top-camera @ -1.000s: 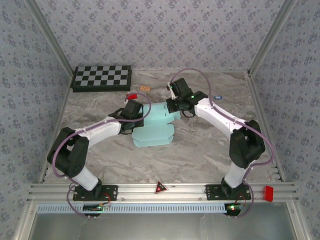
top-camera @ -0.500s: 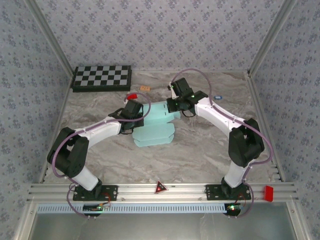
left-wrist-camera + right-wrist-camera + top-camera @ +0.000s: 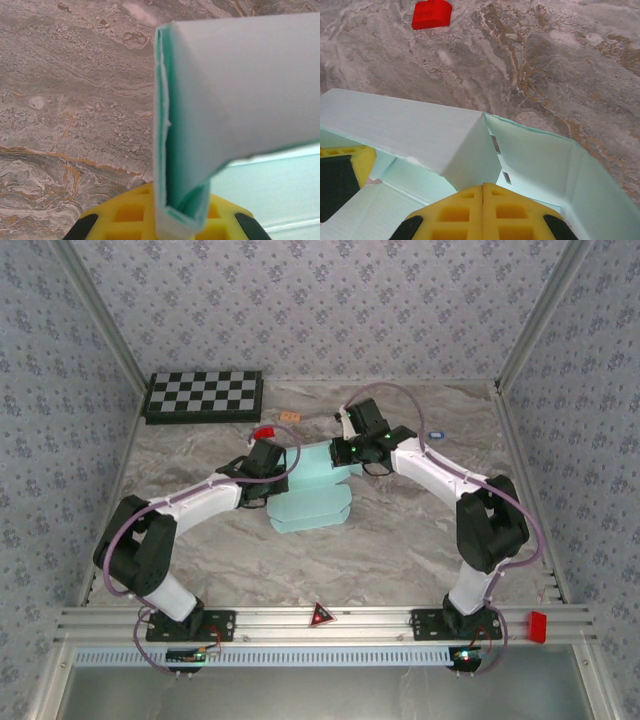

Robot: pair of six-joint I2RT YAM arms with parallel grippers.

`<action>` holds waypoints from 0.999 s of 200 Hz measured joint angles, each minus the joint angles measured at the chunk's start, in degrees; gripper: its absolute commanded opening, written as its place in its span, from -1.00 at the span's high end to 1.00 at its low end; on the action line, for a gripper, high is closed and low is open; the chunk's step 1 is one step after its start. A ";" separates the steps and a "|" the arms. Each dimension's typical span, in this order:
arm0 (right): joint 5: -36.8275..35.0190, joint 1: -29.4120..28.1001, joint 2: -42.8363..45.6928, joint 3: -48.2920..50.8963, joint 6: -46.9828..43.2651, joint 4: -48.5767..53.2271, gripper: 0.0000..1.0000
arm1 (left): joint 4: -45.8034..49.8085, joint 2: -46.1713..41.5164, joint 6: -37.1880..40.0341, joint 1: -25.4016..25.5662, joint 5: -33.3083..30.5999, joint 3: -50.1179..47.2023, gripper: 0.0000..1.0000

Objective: Fold the paper box

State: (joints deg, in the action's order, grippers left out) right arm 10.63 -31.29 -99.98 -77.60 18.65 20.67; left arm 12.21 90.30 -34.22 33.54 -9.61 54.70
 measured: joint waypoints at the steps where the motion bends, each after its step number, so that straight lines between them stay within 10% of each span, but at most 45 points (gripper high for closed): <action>1: 0.15 0.04 0.00 0.11 0.04 -0.20 0.90 | -0.02 0.00 0.00 0.00 0.02 0.00 1.00; 126: 10.71 2.82 0.07 6.23 6.99 -11.93 0.94 | -0.17 0.00 -1.90 -0.04 1.46 0.00 1.00; 200: 3.89 2.62 2.08 5.53 4.11 -5.55 0.96 | -0.42 0.00 -1.77 -0.04 1.51 0.00 1.00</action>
State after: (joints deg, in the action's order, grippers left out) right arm 14.52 -28.67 -97.91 -72.07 22.76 15.11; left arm 11.79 90.30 -35.99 33.50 -8.10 54.70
